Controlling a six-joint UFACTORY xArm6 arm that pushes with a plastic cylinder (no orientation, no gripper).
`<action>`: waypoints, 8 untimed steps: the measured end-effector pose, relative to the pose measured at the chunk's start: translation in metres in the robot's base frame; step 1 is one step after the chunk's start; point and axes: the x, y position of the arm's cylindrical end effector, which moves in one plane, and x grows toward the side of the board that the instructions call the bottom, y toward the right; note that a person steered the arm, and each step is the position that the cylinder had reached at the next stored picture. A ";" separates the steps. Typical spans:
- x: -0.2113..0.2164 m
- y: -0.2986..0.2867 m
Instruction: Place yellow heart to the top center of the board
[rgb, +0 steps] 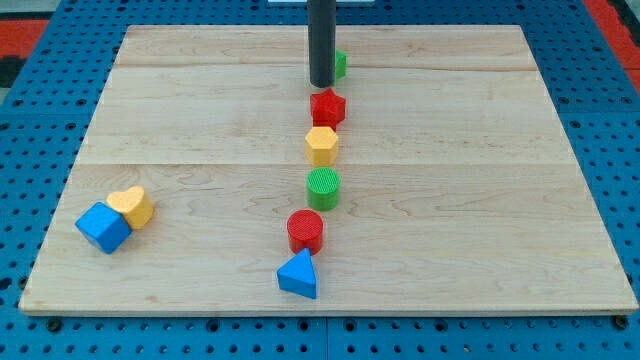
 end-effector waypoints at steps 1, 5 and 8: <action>0.036 -0.049; 0.227 -0.186; 0.186 -0.203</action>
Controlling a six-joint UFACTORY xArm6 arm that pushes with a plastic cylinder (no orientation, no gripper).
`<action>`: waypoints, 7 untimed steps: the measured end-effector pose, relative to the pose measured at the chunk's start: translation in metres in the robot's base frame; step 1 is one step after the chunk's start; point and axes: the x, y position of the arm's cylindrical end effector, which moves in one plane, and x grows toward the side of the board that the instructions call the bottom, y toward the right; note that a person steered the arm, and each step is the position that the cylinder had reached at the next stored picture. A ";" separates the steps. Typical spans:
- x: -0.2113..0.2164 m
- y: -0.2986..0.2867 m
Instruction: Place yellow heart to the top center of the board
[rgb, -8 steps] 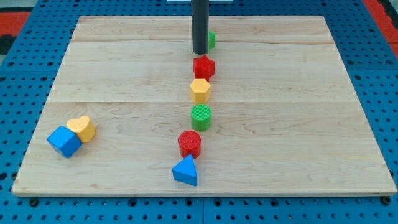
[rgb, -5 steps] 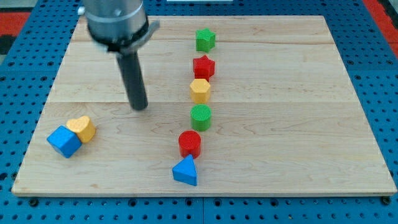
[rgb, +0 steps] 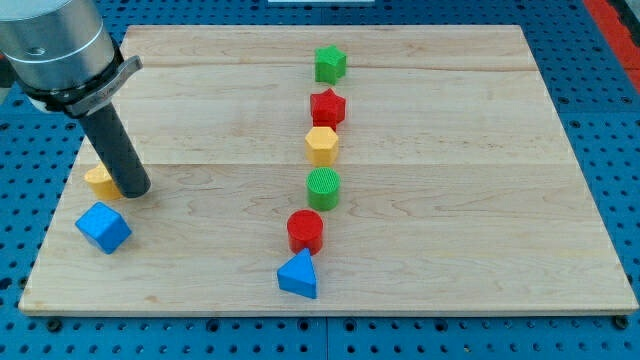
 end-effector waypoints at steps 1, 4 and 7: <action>0.016 -0.012; -0.018 -0.028; -0.074 0.036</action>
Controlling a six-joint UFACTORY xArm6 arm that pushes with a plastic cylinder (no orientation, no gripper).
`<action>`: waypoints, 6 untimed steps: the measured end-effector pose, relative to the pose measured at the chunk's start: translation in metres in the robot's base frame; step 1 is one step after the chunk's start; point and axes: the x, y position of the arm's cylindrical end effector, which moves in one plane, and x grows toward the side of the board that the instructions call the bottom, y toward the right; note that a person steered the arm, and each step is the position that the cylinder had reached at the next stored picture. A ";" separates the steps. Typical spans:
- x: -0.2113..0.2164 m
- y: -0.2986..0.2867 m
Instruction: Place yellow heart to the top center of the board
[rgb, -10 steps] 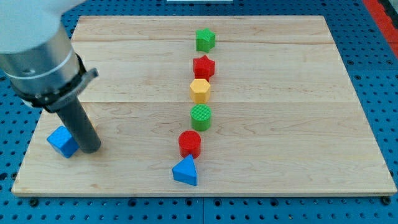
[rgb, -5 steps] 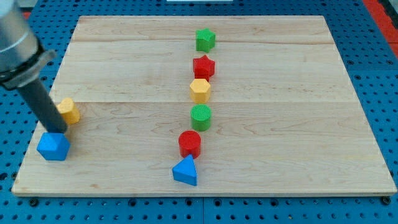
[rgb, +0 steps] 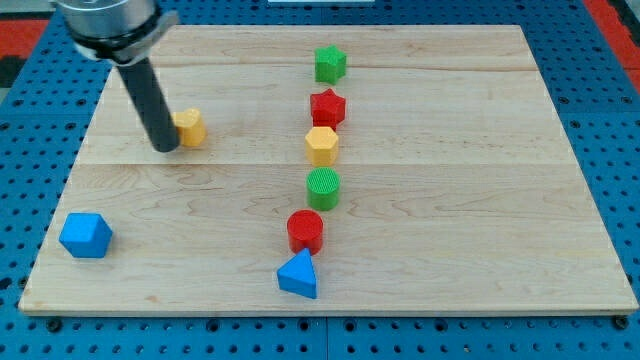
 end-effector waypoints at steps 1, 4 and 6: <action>0.007 0.004; -0.079 0.037; -0.162 0.079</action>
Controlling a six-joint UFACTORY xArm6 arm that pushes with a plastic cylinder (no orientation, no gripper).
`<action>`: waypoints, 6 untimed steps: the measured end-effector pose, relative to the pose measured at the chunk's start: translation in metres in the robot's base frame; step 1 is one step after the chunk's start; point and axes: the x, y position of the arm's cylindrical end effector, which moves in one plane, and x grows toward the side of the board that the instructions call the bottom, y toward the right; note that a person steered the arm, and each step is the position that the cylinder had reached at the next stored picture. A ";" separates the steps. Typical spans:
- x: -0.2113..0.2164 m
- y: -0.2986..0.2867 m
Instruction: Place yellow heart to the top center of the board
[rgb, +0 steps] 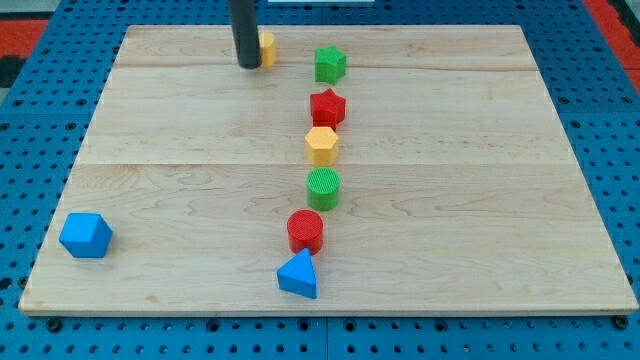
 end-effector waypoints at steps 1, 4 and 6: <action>-0.025 0.012; -0.061 -0.007; -0.058 0.021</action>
